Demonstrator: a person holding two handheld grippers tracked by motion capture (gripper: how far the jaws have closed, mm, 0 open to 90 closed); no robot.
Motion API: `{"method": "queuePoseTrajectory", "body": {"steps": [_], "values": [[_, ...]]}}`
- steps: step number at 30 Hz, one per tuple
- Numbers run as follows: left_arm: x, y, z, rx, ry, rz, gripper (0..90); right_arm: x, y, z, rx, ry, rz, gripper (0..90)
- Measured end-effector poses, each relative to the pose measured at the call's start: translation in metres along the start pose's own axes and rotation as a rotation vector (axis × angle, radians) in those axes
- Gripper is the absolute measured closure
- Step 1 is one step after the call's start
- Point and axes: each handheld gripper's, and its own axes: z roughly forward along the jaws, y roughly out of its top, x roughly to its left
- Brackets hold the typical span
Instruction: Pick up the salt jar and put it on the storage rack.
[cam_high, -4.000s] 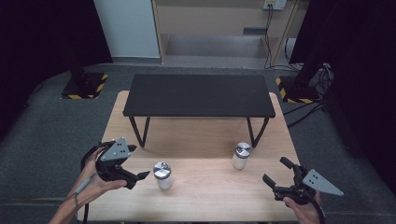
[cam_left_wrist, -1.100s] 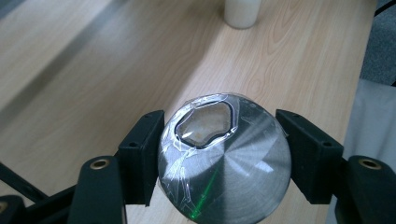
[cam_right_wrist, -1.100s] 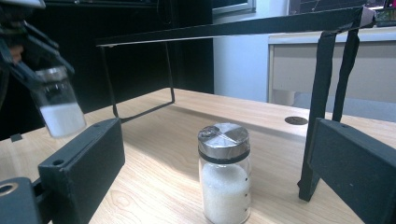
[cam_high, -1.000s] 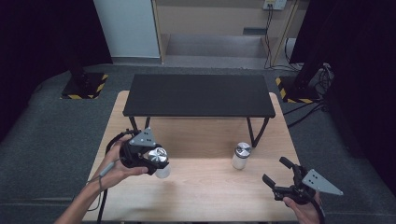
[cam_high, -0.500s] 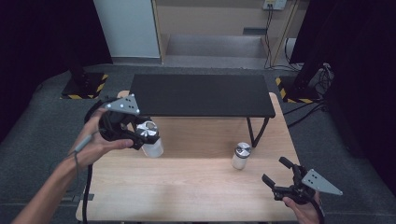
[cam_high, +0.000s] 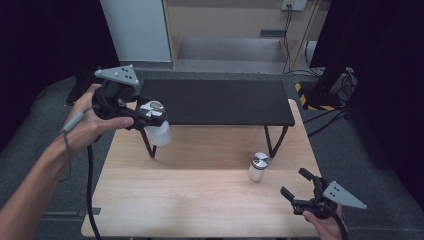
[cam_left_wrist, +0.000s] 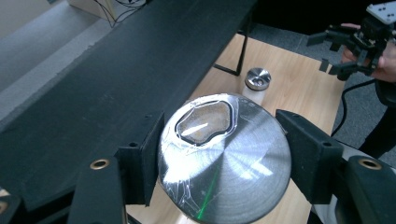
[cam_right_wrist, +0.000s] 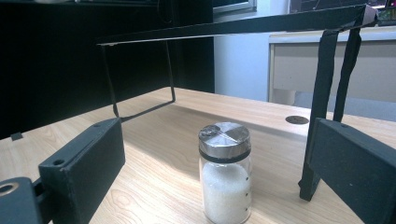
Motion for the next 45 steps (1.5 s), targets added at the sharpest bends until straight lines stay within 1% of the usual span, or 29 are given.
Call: {"method": "queuePoseTrajectory", "body": {"steps": [5, 6, 8, 11, 13, 16, 17, 19, 21, 23, 25, 28, 29, 31, 33, 34, 36, 38, 41, 43, 45], "values": [[0.007, 0.015, -0.006, -0.008, 0.028, -0.015, 34.6, 0.0, 0.0, 0.0, 0.0, -0.001, 0.0, 3.9], [0.009, 0.018, -0.006, -0.011, 0.033, -0.014, 34.6, 0.0, 0.0, 0.0, 0.0, 0.0, -0.002, 3.9], [0.016, 0.022, -0.007, -0.019, 0.041, -0.026, 34.6, 0.0, 0.0, -0.001, -0.003, -0.002, 0.001, 3.9], [0.025, 0.029, -0.004, -0.02, 0.065, -0.049, 34.6, 0.0, 0.0, -0.001, -0.002, -0.003, 0.002, 3.9], [0.03, 0.035, 0.0, -0.003, 0.09, -0.052, 34.6, -0.001, 0.0, 0.0, -0.002, -0.002, 0.003, 3.9], [0.039, 0.04, 0.008, 0.014, 0.124, -0.072, 34.7, -0.001, 0.0, 0.0, -0.002, -0.003, 0.002, 3.9], [0.042, 0.041, 0.012, 0.013, 0.133, -0.082, 34.6, 0.0, 0.0, -0.001, -0.003, -0.004, 0.001, 3.9], [0.052, 0.043, 0.021, 0.026, 0.146, -0.104, 34.6, 0.0, 0.0, -0.001, -0.004, -0.008, -0.001, 4.0], [0.059, 0.043, 0.029, 0.029, 0.174, -0.109, 34.7, 0.0, 0.0, -0.002, -0.007, -0.011, 0.0, 4.0], [0.066, 0.044, 0.038, 0.036, 0.194, -0.126, 34.7, 0.0, -0.001, -0.003, -0.009, -0.016, 0.002, 4.0], [0.074, 0.045, 0.046, 0.043, 0.197, -0.147, 34.6, 0.0, -0.001, -0.003, -0.007, -0.019, 0.004, 4.0], [0.086, 0.044, 0.058, 0.041, 0.207, -0.158, 34.6, -0.001, -0.001, -0.002, -0.004, -0.018, 0.007, 4.0], [0.089, 0.043, 0.062, 0.038, 0.218, -0.167, 34.6, -0.001, -0.001, -0.002, -0.004, -0.017, 0.006, 4.0], [0.096, 0.043, 0.072, 0.051, 0.237, -0.168, 34.6, -0.001, -0.001, -0.003, -0.005, -0.02, 0.006, 4.1], [0.103, 0.041, 0.08, 0.056, 0.253, -0.182, 34.6, 0.0, -0.001, -0.004, -0.002, -0.025, 0.005, 4.1], [0.107, 0.04, 0.084, 0.059, 0.257, -0.191, 34.6, 0.0, -0.001, -0.003, -0.001, -0.028, 0.004, 4.1], [0.112, 0.038, 0.089, 0.055, 0.263, -0.197, 34.6, 0.0, -0.001, -0.003, 0.0, -0.034, 0.004, 4.1], [0.118, 0.038, 0.094, 0.063, 0.259, -0.201, 34.6, -0.001, -0.001, -0.003, 0.0, -0.036, 0.008, 4.1], [0.122, 0.038, 0.101, 0.083, 0.265, -0.195, 34.6, -0.001, -0.001, -0.004, -0.001, -0.037, 0.011, 4.2], [0.123, 0.036, 0.106, 0.087, 0.271, -0.192, 34.6, 0.0, -0.001, -0.004, -0.001, -0.038, 0.007, 4.2], [0.126, 0.035, 0.109, 0.105, 0.265, -0.197, 34.6, 0.0, -0.001, -0.004, -0.001, -0.041, 0.009, 4.2]]}}
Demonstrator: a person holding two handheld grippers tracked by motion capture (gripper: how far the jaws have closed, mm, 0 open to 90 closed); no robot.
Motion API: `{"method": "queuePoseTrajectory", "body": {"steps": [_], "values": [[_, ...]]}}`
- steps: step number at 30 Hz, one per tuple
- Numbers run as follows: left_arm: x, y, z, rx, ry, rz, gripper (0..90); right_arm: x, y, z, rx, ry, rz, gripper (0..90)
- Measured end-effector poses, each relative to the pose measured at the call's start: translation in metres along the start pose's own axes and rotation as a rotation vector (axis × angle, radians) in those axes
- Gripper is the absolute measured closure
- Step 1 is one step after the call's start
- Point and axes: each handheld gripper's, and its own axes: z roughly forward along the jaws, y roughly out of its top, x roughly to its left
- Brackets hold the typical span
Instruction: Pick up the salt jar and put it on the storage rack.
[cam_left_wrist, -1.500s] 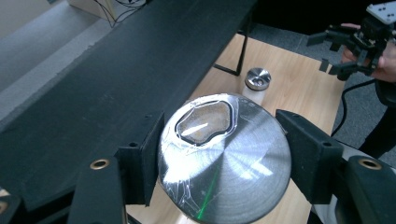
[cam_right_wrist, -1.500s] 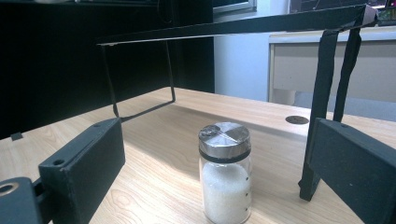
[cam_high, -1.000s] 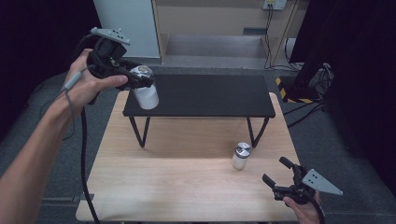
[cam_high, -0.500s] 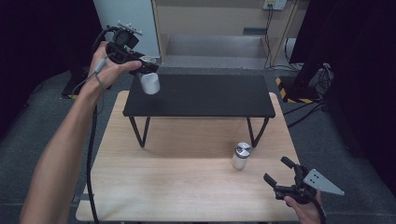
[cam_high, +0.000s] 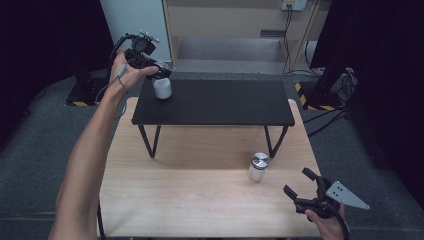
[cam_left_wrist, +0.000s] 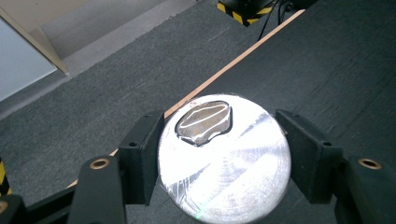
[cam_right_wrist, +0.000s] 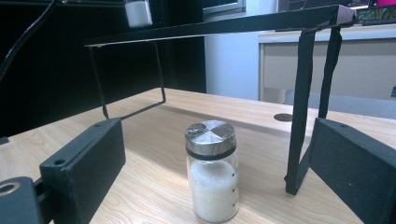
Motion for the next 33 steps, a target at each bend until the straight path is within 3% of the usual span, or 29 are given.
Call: {"method": "queuePoseTrajectory", "body": {"steps": [9, 17, 19, 21, 22, 25, 28, 33], "values": [[0.001, 0.001, 0.007, 0.029, 0.0, 0.003, 34.6, 0.0, 0.0, 0.0, -0.001, 0.002, -0.003, 4.3], [0.01, -0.026, 0.009, -0.071, -0.005, -0.082, 33.3, -0.001, 0.0, 0.001, -0.001, 0.012, 0.005, 4.2], [0.011, -0.032, 0.008, -0.118, -0.001, -0.117, 18.2, -0.001, 0.0, 0.001, 0.001, 0.012, 0.005, 4.2], [0.01, -0.036, 0.004, -0.146, 0.008, -0.139, 10.2, -0.001, 0.0, 0.001, -0.001, 0.012, 0.006, 4.2], [0.008, -0.035, 0.001, -0.148, 0.016, -0.138, 5.9, 0.0, 0.0, 0.0, -0.001, 0.011, 0.005, 4.3], [0.001, -0.041, -0.01, -0.181, 0.025, -0.11, 3.8, -0.001, 0.0, 0.0, -0.002, 0.013, 0.006, 4.2], [-0.003, -0.057, -0.021, -0.241, 0.008, -0.104, 3.9, -0.001, 0.0, 0.001, 0.002, 0.021, 0.006, 4.3], [-0.015, -0.08, -0.039, -0.284, 0.003, -0.103, 3.8, 0.0, 0.001, 0.003, 0.004, 0.039, 0.005, 4.2]]}}
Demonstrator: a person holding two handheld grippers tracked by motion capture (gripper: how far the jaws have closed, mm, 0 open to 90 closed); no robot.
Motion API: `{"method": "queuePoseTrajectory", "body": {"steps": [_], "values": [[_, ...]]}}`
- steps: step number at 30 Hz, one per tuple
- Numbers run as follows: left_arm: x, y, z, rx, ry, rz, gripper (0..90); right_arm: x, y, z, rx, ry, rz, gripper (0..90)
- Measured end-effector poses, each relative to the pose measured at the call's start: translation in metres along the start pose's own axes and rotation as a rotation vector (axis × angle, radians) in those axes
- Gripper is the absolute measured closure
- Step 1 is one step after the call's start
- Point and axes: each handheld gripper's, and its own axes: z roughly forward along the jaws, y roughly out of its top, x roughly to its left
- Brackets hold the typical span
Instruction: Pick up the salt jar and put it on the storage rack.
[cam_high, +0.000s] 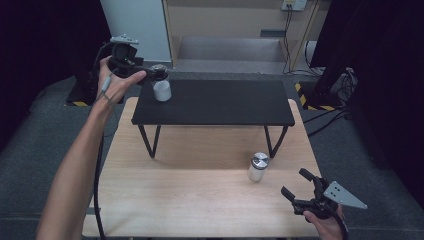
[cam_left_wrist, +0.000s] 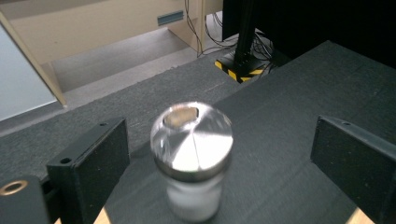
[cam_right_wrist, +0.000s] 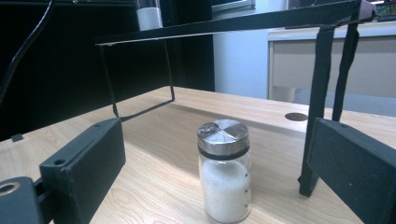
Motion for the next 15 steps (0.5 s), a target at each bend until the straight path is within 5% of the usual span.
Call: {"method": "queuePoseTrajectory", "body": {"steps": [4, 15], "values": [[-0.014, -0.009, -0.02, -0.008, 0.011, 0.045, 3.8, 0.0, 0.0, 0.0, -0.002, 0.006, -0.002, 4.2], [-0.032, -0.043, -0.064, -0.053, -0.007, 0.083, 3.8, 0.001, 0.001, 0.001, -0.002, 0.012, -0.009, 4.3]]}}
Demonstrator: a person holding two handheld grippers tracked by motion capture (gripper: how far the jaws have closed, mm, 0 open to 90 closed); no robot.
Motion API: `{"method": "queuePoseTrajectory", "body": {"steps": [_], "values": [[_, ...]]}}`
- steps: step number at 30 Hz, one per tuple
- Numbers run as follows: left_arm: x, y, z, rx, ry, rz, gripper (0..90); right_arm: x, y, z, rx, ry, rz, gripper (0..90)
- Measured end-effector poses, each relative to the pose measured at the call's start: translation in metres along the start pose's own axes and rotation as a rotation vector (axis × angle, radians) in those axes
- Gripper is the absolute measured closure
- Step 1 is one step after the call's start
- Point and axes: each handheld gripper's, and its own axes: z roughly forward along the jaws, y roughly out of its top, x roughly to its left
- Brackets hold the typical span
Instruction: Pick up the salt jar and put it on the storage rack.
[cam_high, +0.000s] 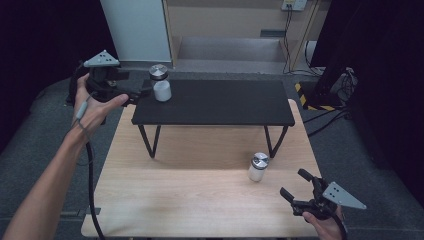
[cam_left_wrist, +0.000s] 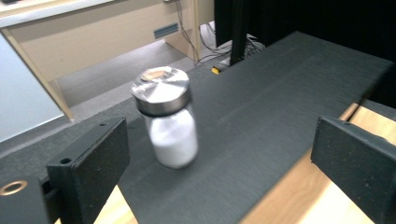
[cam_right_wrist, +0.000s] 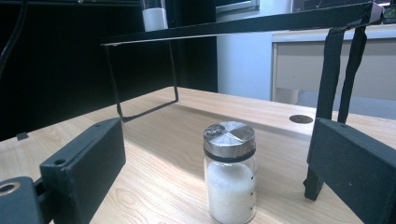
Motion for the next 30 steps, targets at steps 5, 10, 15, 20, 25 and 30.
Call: {"method": "queuePoseTrajectory", "body": {"steps": [5, 10, 15, 20, 25, 30], "values": [[-0.016, -0.021, -0.013, -0.036, 0.001, 0.01, 3.7, 0.0, 0.0, 0.0, 0.001, -0.004, -0.002, 4.3], [-0.03, -0.05, -0.02, -0.057, 0.011, -0.009, 3.6, 0.001, 0.0, 0.0, 0.003, -0.004, -0.005, 4.3], [-0.044, -0.082, -0.025, -0.083, 0.021, -0.014, 3.6, 0.001, 0.0, 0.0, 0.005, -0.008, -0.006, 4.4], [-0.067, -0.105, -0.029, -0.092, 0.074, 0.024, 3.6, 0.001, 0.001, 0.001, 0.009, -0.004, -0.008, 4.4], [-0.086, -0.128, -0.028, -0.101, 0.103, 0.04, 3.7, 0.002, 0.001, 0.001, 0.01, -0.006, -0.008, 4.4], [-0.099, -0.145, -0.025, -0.1, 0.102, 0.074, 3.8, 0.002, 0.001, 0.001, 0.011, -0.005, -0.009, 4.5]]}}
